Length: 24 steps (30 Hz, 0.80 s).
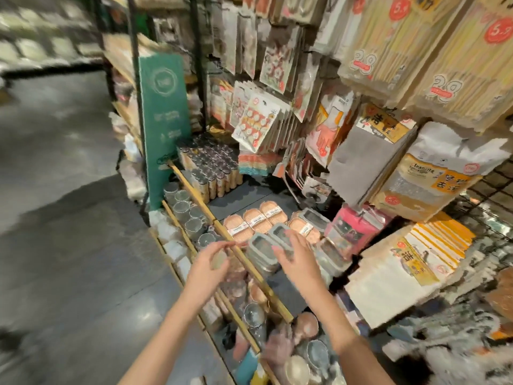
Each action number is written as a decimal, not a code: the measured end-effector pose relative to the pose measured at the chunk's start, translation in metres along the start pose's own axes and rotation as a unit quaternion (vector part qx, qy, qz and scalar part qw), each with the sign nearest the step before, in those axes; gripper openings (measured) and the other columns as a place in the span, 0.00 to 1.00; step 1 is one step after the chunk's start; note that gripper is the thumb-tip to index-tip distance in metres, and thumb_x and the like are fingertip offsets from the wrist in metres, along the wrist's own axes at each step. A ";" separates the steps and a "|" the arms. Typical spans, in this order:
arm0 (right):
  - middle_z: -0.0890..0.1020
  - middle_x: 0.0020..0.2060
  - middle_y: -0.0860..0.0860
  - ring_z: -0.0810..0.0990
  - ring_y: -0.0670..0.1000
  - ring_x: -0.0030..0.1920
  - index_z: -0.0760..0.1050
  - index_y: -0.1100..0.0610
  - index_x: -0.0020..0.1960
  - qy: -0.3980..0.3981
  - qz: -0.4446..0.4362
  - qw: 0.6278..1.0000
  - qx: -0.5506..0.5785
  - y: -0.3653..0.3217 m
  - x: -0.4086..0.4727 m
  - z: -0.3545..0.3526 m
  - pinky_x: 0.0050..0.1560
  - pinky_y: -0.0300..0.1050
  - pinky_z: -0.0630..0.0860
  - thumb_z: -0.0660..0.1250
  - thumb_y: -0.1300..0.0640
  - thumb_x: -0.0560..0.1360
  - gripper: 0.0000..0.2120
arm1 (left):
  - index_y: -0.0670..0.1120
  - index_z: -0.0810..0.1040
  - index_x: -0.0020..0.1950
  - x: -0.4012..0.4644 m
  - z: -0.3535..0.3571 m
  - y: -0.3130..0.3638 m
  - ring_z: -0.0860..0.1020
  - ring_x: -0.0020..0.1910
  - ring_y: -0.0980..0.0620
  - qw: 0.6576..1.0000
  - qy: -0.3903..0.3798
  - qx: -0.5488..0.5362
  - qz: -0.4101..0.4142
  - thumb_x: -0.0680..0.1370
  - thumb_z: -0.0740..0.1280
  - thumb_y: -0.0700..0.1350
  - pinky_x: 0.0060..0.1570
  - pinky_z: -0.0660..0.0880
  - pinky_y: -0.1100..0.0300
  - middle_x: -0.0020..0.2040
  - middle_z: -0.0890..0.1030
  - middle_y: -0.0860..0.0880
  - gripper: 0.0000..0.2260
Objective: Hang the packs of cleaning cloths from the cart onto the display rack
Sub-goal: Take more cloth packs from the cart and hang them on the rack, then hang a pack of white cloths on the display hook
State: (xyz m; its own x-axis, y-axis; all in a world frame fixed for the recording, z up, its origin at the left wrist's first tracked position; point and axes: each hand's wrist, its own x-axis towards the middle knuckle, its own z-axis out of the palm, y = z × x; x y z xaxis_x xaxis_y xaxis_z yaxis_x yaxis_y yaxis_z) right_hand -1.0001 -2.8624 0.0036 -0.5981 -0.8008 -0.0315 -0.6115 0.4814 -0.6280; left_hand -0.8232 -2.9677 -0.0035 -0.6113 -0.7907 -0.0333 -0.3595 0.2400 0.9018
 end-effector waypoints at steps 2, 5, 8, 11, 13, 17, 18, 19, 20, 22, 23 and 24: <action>0.62 0.73 0.49 0.56 0.49 0.74 0.60 0.53 0.73 -0.035 -0.029 0.999 -0.017 -0.025 0.003 0.016 0.73 0.45 0.53 0.58 0.44 0.79 0.26 | 0.54 0.76 0.61 -0.004 -0.023 -0.014 0.71 0.58 0.60 0.999 0.032 0.035 -0.008 0.77 0.65 0.38 0.62 0.69 0.61 0.61 0.76 0.58 0.16; 0.58 0.75 0.47 0.51 0.48 0.75 0.57 0.53 0.75 -0.078 -0.081 0.993 -0.047 -0.066 0.014 0.043 0.73 0.41 0.47 0.56 0.44 0.79 0.27 | 0.53 0.76 0.63 -0.012 -0.063 -0.035 0.71 0.62 0.55 0.994 0.087 0.064 -0.030 0.76 0.66 0.40 0.65 0.66 0.55 0.62 0.76 0.55 0.17; 0.59 0.74 0.46 0.52 0.46 0.75 0.58 0.51 0.74 -0.094 -0.153 0.982 -0.062 -0.111 0.024 0.080 0.73 0.41 0.45 0.57 0.43 0.78 0.28 | 0.51 0.76 0.63 -0.023 -0.110 -0.056 0.71 0.65 0.51 0.982 0.147 0.105 -0.060 0.69 0.58 0.55 0.63 0.63 0.60 0.64 0.77 0.52 0.24; 0.59 0.75 0.46 0.51 0.46 0.75 0.57 0.51 0.75 -0.124 -0.214 0.966 -0.077 -0.160 0.033 0.122 0.76 0.48 0.45 0.57 0.41 0.78 0.29 | 0.49 0.76 0.64 -0.034 -0.160 -0.078 0.71 0.65 0.53 0.966 0.216 0.108 -0.088 0.67 0.55 0.58 0.61 0.60 0.66 0.65 0.77 0.51 0.29; 0.59 0.75 0.46 0.50 0.47 0.76 0.56 0.51 0.75 -0.151 -0.248 0.954 -0.075 -0.198 0.036 0.152 0.75 0.52 0.48 0.58 0.41 0.78 0.29 | 0.50 0.74 0.67 -0.041 -0.196 -0.095 0.70 0.67 0.51 0.955 0.245 0.122 -0.116 0.68 0.55 0.58 0.65 0.62 0.59 0.66 0.75 0.52 0.29; 0.61 0.74 0.46 0.51 0.48 0.76 0.57 0.51 0.75 -0.189 -0.316 0.927 -0.072 -0.276 0.038 0.222 0.75 0.48 0.49 0.55 0.38 0.77 0.31 | 0.49 0.73 0.68 -0.061 -0.275 -0.139 0.72 0.67 0.48 0.923 0.315 0.144 -0.166 0.67 0.53 0.60 0.66 0.65 0.51 0.66 0.76 0.50 0.33; 0.61 0.74 0.46 0.52 0.48 0.76 0.57 0.51 0.74 -0.197 -0.336 0.918 -0.076 -0.295 0.039 0.240 0.74 0.47 0.49 0.53 0.35 0.76 0.32 | 0.48 0.73 0.68 -0.067 -0.295 -0.150 0.72 0.66 0.47 0.915 0.332 0.143 -0.177 0.67 0.54 0.59 0.67 0.66 0.49 0.66 0.76 0.49 0.33; 0.62 0.74 0.46 0.52 0.49 0.76 0.57 0.51 0.74 -0.207 -0.355 0.908 -0.078 -0.317 0.041 0.259 0.74 0.48 0.48 0.51 0.34 0.75 0.33 | 0.48 0.73 0.69 -0.072 -0.317 -0.161 0.73 0.66 0.46 0.907 0.350 0.141 -0.187 0.67 0.54 0.59 0.66 0.67 0.48 0.66 0.76 0.49 0.33; 0.62 0.74 0.46 0.53 0.50 0.76 0.58 0.51 0.74 -0.220 -0.369 0.900 -0.078 -0.340 0.042 0.277 0.74 0.49 0.48 0.50 0.32 0.74 0.35 | 0.47 0.73 0.69 -0.077 -0.339 -0.172 0.73 0.65 0.45 0.898 0.367 0.142 -0.197 0.68 0.55 0.58 0.66 0.68 0.47 0.65 0.77 0.48 0.32; 0.63 0.73 0.47 0.53 0.50 0.76 0.59 0.51 0.74 -0.238 -0.395 0.885 -0.063 -0.386 0.042 0.313 0.74 0.51 0.49 0.49 0.30 0.71 0.39 | 0.45 0.74 0.68 -0.086 -0.383 -0.193 0.75 0.63 0.44 0.877 0.406 0.146 -0.213 0.68 0.56 0.57 0.63 0.70 0.47 0.63 0.78 0.46 0.31; 0.63 0.73 0.47 0.54 0.51 0.76 0.59 0.51 0.74 -0.244 -0.405 0.880 -0.054 -0.407 0.042 0.331 0.74 0.52 0.49 0.46 0.29 0.68 0.41 | 0.45 0.74 0.67 -0.090 -0.405 -0.204 0.76 0.61 0.43 0.865 0.426 0.146 -0.220 0.67 0.56 0.56 0.62 0.70 0.47 0.62 0.79 0.45 0.31; 0.64 0.73 0.46 0.54 0.51 0.75 0.60 0.52 0.73 -0.249 -0.413 0.875 -0.048 -0.427 0.040 0.350 0.74 0.52 0.48 0.44 0.29 0.66 0.43 | 0.45 0.75 0.67 -0.096 -0.425 -0.214 0.76 0.60 0.43 0.854 0.441 0.149 -0.230 0.67 0.57 0.55 0.61 0.70 0.48 0.61 0.79 0.45 0.30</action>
State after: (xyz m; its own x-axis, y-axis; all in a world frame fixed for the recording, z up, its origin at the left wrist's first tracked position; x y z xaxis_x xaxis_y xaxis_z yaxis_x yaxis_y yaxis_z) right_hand -0.5819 -3.2251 -0.0011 0.3539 -0.9338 0.0529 -0.7833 -0.3267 -0.5289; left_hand -0.3883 -3.1828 -0.0098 0.3655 -0.9251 0.1027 -0.6630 -0.1812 0.7264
